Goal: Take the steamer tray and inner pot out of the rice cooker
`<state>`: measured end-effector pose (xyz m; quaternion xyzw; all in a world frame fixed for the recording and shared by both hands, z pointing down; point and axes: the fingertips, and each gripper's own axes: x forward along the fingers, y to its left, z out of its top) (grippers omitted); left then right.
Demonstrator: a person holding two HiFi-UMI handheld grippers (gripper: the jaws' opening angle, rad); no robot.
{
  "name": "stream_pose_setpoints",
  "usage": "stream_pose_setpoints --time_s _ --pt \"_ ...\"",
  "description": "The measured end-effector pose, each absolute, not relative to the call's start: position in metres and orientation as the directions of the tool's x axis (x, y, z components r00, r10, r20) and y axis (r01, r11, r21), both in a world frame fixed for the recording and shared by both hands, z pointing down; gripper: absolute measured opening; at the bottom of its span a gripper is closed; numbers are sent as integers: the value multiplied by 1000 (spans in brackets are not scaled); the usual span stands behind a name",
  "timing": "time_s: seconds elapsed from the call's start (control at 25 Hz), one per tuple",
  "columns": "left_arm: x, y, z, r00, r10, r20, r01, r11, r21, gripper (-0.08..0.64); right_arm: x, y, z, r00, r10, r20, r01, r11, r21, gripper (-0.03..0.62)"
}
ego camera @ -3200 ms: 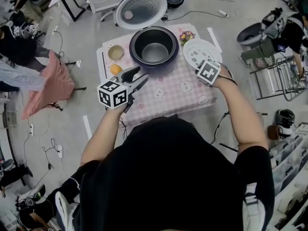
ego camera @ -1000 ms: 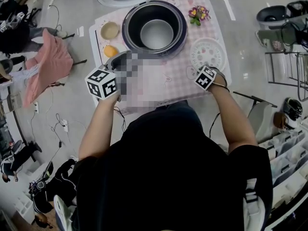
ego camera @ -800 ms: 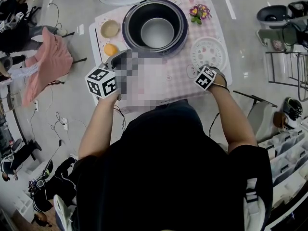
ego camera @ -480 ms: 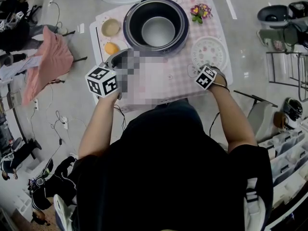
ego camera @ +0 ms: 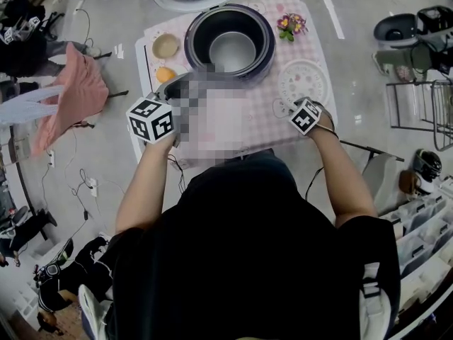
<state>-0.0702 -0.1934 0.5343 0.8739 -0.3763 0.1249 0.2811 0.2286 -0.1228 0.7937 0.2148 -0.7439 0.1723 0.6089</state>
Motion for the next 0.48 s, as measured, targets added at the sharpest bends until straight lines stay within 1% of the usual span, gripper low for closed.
stream_pose_setpoints --time_s 0.12,0.2,0.32,0.48 --pt "-71 -190 527 689 -593 416 -725 -565 394 229 227 -132 766 -212 -151 966 -570 821 4 148" --pt "-73 -188 523 688 -598 412 -726 -568 389 229 223 -146 740 -257 -208 944 -604 797 11 159" --pt "-75 -187 516 687 -606 401 -727 -571 381 229 209 -162 705 -369 -250 895 -649 759 -55 163" --pt "-75 -189 509 686 -613 393 -728 -578 369 229 197 -187 655 -449 -325 833 -669 740 -72 170"
